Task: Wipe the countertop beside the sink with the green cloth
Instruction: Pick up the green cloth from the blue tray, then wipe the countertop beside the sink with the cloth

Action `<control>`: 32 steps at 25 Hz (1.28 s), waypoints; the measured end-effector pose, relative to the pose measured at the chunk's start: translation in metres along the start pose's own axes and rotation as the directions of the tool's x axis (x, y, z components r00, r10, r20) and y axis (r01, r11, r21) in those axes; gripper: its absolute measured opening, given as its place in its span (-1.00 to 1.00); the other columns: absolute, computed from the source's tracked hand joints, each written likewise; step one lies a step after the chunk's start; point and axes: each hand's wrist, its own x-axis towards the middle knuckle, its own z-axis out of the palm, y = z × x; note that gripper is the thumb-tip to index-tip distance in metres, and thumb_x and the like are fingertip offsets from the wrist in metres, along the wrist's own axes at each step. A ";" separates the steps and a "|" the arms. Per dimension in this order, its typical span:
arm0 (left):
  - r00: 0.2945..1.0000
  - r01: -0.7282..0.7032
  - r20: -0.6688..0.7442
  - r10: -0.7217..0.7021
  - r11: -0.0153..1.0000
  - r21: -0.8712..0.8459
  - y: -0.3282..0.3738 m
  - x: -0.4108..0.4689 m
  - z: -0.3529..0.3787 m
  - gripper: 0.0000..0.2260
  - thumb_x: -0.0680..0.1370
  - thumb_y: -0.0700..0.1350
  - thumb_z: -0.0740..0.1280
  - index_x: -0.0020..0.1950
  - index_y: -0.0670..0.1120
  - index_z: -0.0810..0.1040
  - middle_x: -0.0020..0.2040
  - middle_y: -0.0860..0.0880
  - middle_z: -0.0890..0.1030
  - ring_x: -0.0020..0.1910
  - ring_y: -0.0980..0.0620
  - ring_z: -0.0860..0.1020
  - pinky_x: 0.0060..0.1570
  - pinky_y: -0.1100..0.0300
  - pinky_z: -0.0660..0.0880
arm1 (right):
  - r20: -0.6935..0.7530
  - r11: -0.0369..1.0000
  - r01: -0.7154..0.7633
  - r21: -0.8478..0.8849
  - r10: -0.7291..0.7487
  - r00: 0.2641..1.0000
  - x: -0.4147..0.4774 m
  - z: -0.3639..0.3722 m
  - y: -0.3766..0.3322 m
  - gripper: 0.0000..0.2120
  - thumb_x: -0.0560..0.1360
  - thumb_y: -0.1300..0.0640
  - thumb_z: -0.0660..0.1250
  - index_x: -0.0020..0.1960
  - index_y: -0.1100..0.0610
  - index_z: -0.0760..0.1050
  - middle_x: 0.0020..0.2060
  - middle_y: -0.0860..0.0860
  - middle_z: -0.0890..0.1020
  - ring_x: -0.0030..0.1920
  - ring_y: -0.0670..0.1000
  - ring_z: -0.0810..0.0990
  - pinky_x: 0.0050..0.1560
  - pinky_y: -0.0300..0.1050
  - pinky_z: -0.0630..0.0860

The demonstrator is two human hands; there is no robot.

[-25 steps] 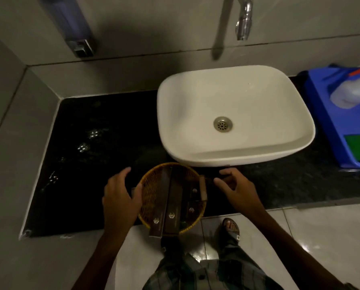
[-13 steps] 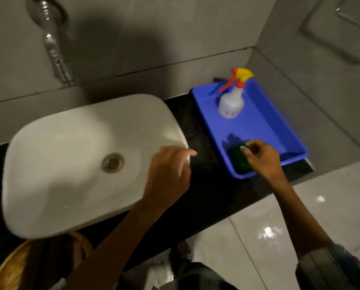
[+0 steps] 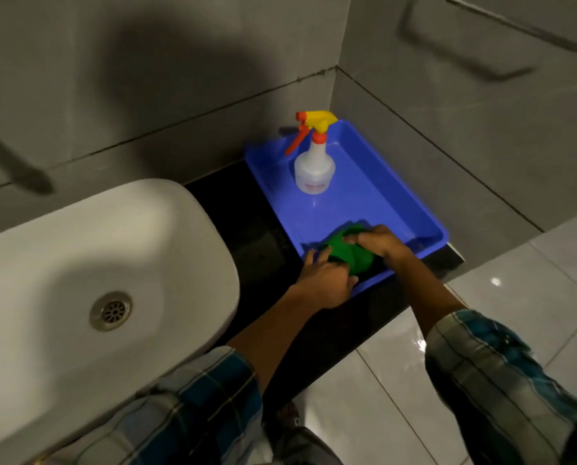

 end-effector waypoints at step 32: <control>-0.154 0.657 -0.290 -0.945 0.121 -0.744 -0.361 -0.718 0.238 -0.51 0.52 0.03 0.18 0.34 -0.24 0.44 0.30 -0.34 0.49 0.29 -0.34 0.44 0.27 -0.20 0.38 | 0.773 0.831 0.553 -0.055 -0.315 0.551 -0.518 0.648 -0.106 -0.60 0.50 0.09 0.35 0.29 0.16 0.40 -0.05 0.09 0.59 -0.08 0.07 0.59 -0.13 -0.11 0.51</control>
